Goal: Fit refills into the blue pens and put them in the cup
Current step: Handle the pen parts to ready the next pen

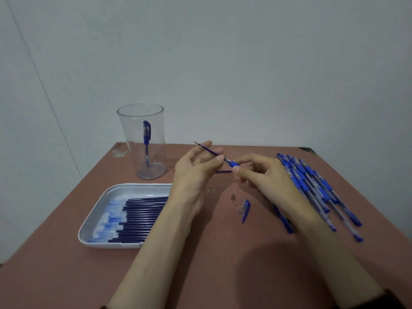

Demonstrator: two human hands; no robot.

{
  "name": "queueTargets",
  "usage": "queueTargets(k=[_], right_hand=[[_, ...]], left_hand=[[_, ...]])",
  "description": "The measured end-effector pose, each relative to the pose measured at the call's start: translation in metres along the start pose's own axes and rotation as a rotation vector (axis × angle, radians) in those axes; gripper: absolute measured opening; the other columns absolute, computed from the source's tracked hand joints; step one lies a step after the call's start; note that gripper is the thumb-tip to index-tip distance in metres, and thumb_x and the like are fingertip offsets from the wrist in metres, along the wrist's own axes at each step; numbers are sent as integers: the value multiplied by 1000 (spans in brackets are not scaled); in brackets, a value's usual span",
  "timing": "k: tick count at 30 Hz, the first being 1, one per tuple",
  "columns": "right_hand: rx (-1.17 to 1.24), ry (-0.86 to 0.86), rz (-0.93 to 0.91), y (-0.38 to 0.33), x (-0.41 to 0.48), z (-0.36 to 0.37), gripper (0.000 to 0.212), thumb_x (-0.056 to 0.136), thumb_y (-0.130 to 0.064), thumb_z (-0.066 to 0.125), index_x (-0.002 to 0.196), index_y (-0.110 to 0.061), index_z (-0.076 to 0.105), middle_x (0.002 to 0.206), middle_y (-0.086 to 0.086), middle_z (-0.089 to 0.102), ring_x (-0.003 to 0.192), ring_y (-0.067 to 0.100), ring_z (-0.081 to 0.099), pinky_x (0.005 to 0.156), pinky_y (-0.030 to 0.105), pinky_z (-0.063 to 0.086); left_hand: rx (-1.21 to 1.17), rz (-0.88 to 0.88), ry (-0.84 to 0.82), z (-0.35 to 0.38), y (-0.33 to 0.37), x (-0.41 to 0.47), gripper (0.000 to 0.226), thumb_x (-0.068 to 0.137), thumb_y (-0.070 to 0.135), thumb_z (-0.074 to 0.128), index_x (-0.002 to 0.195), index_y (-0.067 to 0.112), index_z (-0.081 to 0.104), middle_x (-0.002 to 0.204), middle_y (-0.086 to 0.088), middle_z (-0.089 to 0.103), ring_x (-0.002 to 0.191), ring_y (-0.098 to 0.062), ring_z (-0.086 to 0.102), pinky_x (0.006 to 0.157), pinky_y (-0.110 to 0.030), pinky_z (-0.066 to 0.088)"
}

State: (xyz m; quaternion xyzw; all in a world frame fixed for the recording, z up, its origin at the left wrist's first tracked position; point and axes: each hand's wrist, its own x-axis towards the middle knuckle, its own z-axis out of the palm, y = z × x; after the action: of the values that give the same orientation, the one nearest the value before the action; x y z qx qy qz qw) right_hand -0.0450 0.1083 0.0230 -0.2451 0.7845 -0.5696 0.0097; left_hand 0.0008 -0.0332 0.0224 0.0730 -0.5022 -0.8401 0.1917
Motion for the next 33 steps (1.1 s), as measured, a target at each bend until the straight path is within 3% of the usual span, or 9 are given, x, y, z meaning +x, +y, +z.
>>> queueTargets(k=[4,8,11,14,18,22,24,29,33], right_hand=[[12,-14,-21,0,0,1,12,86,-21,69,87,-33,72,69,15,63,60,11,54,53,14,46],[34,-8,17,-1,-1,-2,9,87,-18,69,90,-25,73,65,6,61,54,3,52,53,10,44],[40,-6,66,1,1,-8,8,87,-16,68,90,-22,73,67,4,60,59,6,55,55,9,45],[50,68,107,6,5,-12,7,87,-18,68,88,-24,73,68,5,61,63,12,56,60,19,48],[84,170,107,10,7,-11,10,86,-20,68,84,-28,72,69,5,63,63,10,57,66,29,49],[126,236,83,9,8,-13,8,86,-21,69,86,-28,72,70,7,65,61,9,56,68,30,50],[132,237,75,7,8,-13,6,86,-22,69,87,-27,72,66,3,63,57,5,55,66,27,49],[153,233,61,4,9,-12,8,86,-20,69,86,-27,71,67,2,62,54,-1,55,62,21,49],[149,210,56,3,9,-11,7,87,-21,68,88,-28,70,67,-2,63,54,-3,56,62,17,48]], left_hand=[[104,5,-11,-2,-3,0,21,81,-4,65,93,12,69,90,-4,71,91,-15,66,85,-24,53],[14,76,28,0,2,-3,18,88,2,60,98,15,65,90,-9,72,89,-19,68,81,-28,57],[-140,278,133,-1,11,-1,22,92,2,56,106,17,61,84,-2,71,86,-17,66,85,-30,55],[-99,519,226,-2,25,3,25,95,6,53,114,21,59,85,0,66,85,-13,62,90,-30,52],[536,668,142,1,42,31,27,89,13,64,112,26,65,79,7,64,76,-7,61,76,-13,49],[1211,494,-102,-3,27,75,19,82,11,71,101,10,72,83,-3,71,75,-10,62,69,-5,44],[1438,399,-239,-9,13,90,18,83,9,69,100,8,73,92,-8,72,83,-16,64,74,-12,46],[1589,215,-402,-15,-6,103,21,85,6,65,103,10,74,97,-11,72,86,-22,66,81,-29,51],[1576,204,-451,-16,-8,103,20,84,9,68,103,10,74,99,-7,73,84,-13,62,76,-18,46]])
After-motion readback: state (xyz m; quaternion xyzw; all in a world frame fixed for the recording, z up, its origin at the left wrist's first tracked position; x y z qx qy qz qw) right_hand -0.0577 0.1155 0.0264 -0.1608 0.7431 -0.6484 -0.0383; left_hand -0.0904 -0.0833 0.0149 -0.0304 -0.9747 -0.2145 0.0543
